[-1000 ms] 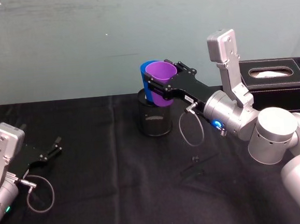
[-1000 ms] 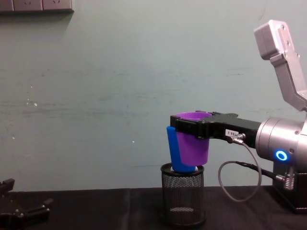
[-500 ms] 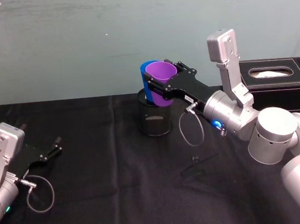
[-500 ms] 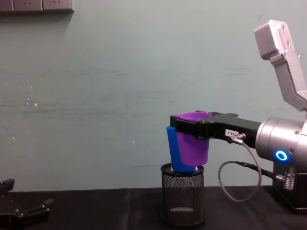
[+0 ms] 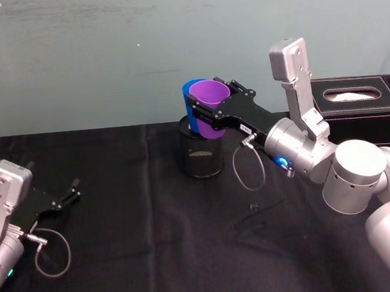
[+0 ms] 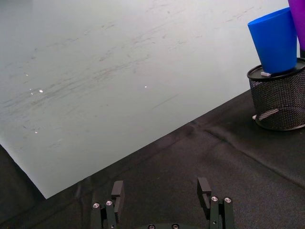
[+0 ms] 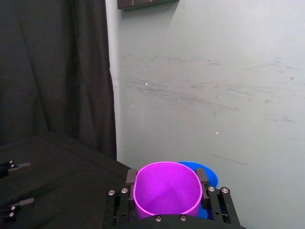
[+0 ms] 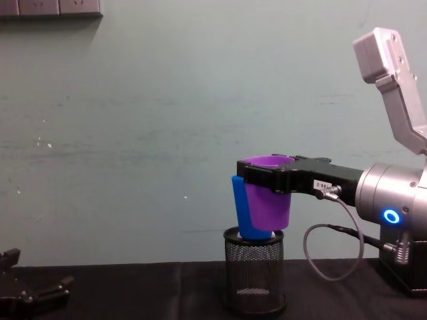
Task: Pick up one cup with a gripper and tap it against the other cup.
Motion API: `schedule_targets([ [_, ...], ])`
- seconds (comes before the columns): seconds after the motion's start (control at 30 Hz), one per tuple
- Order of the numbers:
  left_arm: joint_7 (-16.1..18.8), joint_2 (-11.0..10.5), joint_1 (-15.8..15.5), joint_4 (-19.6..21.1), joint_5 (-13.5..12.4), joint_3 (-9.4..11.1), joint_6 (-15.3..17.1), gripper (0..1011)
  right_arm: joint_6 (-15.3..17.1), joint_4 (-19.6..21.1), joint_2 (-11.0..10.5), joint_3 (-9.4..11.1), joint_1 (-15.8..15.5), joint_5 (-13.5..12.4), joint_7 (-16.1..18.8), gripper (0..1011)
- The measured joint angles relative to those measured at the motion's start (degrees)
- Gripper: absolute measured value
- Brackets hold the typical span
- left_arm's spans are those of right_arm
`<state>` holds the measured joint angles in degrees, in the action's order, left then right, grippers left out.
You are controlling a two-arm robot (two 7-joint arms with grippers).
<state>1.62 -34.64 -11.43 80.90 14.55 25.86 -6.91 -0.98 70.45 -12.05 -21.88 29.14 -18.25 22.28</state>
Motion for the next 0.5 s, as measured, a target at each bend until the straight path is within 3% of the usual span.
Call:
schedule_targets([
  [0.5, 0.00, 0.00, 0.00, 0.00, 0.00, 0.00, 0.00, 1000, -0.01, 0.00, 0.00, 0.00, 0.00, 0.00, 0.00, 744],
])
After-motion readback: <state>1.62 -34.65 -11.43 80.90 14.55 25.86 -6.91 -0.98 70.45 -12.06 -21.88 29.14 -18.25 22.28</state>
